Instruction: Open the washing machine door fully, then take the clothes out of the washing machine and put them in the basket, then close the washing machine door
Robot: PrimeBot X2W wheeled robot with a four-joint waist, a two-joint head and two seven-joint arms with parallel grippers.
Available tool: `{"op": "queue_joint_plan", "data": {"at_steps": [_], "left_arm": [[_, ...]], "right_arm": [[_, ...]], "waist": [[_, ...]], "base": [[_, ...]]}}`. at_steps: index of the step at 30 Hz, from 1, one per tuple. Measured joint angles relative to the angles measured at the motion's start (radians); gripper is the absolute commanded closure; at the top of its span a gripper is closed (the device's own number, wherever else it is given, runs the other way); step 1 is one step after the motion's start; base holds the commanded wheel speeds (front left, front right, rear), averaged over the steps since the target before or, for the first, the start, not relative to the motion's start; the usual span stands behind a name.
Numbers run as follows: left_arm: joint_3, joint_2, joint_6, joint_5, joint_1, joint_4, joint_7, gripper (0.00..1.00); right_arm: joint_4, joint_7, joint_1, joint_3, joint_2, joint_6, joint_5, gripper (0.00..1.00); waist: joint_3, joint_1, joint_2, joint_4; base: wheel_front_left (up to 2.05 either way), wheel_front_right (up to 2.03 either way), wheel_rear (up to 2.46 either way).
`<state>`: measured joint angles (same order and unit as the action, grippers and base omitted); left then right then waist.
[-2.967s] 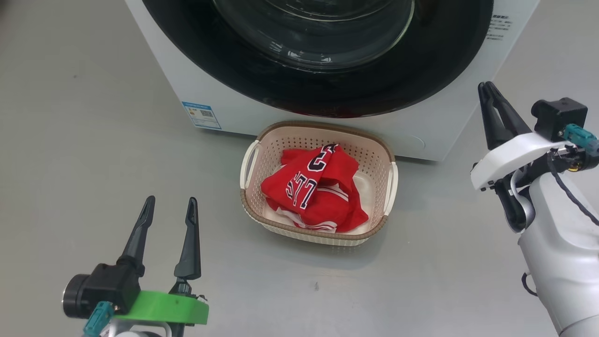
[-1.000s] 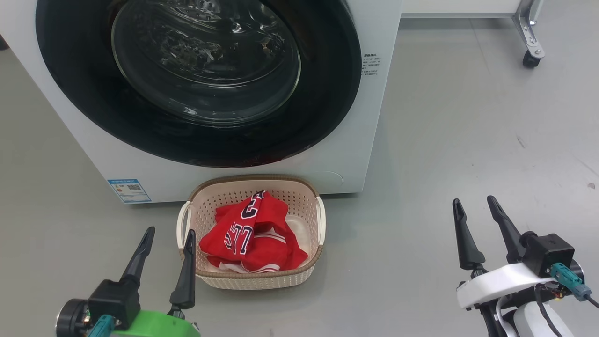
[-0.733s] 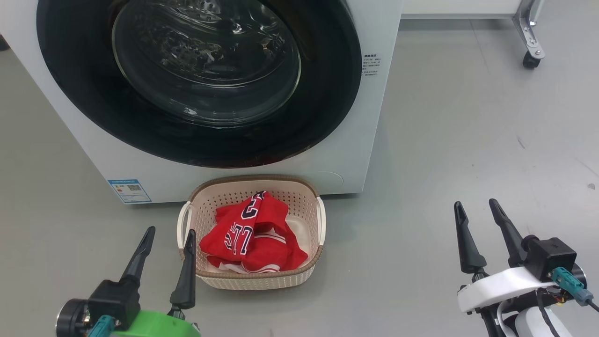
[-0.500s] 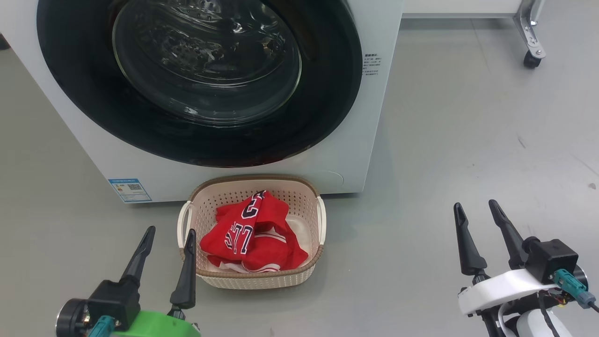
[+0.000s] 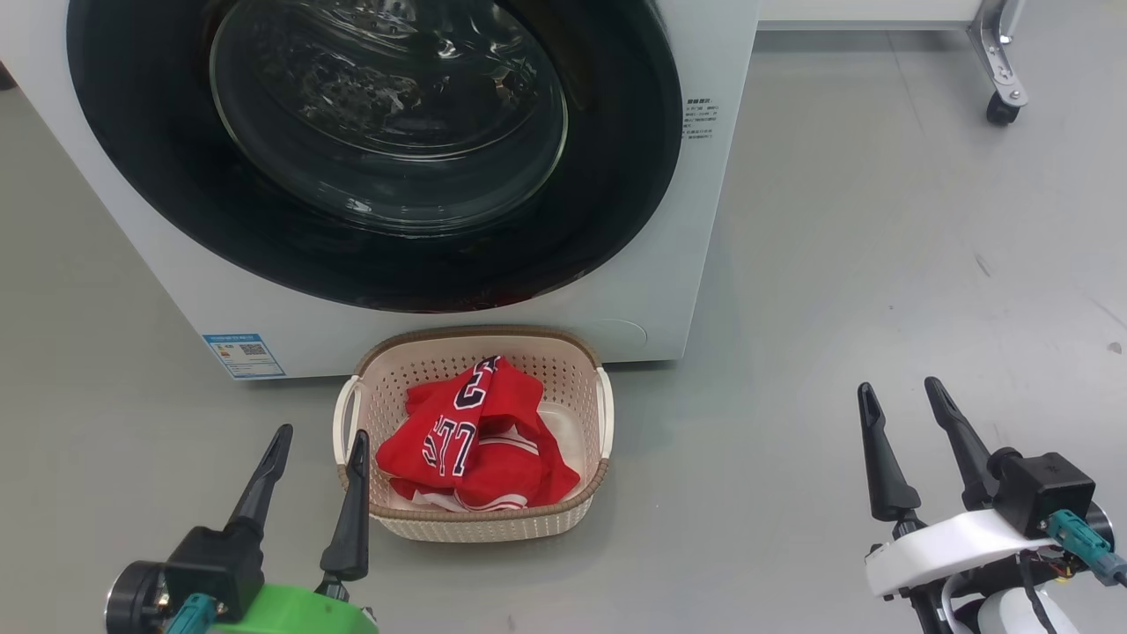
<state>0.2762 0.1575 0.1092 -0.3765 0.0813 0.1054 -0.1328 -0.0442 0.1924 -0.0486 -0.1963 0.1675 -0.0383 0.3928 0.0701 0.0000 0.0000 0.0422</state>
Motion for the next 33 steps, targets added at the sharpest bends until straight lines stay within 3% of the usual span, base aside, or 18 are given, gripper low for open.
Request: {"op": "queue_joint_plan", "data": {"at_steps": [14,15,22,33], "left_arm": [[-0.001,-0.002,0.000,0.000,0.000,0.000,0.000,0.00],[-0.001,-0.002,0.000,0.001,0.000,0.000,0.000,1.00],[0.018,-0.020,0.000,-0.013,0.014,-0.050,0.000,1.00],[0.006,-0.028,-0.011,-0.153,0.032,-0.040,-0.001,1.00]], "right_arm": [[0.031,-0.020,-0.014,0.000,0.005,-0.007,0.000,0.00],[0.033,-0.021,-0.016,0.000,0.004,-0.008,0.000,1.00],[-0.017,-0.021,-0.045,-0.010,-0.023,-0.007,0.008,1.00],[-0.016,-0.027,-0.045,0.003,-0.035,0.011,0.152,1.00]], "waist": [[0.002,0.0000,0.0000,0.001],[0.002,0.0001,0.0000,0.001],[0.002,0.0000,0.0000,0.001],[-0.005,0.0000,0.0000,-0.005]], "base": [[0.00,0.00,0.00],[0.00,0.00,0.00],[0.00,0.00,0.00],[0.00,0.00,0.00]]}}
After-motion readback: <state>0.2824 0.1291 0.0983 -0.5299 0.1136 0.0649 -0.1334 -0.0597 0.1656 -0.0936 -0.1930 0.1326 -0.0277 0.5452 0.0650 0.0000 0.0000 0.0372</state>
